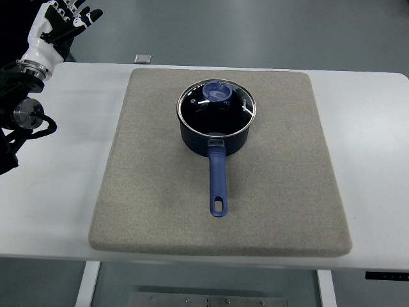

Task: Open pot lid and place left with left hand
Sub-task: 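Move the left hand over the glass lid toward its blue knob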

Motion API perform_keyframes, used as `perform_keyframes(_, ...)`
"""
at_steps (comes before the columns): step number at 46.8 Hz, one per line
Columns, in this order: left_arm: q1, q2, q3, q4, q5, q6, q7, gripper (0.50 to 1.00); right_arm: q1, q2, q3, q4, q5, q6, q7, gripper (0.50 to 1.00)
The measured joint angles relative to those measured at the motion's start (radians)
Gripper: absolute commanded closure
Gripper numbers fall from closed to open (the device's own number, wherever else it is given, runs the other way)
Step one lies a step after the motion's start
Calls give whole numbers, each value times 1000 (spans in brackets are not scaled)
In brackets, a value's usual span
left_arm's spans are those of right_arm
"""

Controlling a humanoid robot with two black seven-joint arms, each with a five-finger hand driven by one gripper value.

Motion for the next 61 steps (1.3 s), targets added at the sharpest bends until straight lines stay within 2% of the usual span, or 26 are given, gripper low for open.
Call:
perform_keyframes(29,-12,5,13,-3,25,-4,0,508,0,0,0,0,0,0,0,583)
perform_keyframes(39,-41,11,26,-35,321,-10,0,508,0,0,0,0,0,0,0,583)
perform_keyframes(48,-71,16,52,-86,462,-11,0,508,0,0,0,0,0,0,0,583)
perform_keyframes(61,-175,29,143,-165,786,-11,0,508,0,0,0,0,0,0,0,583)
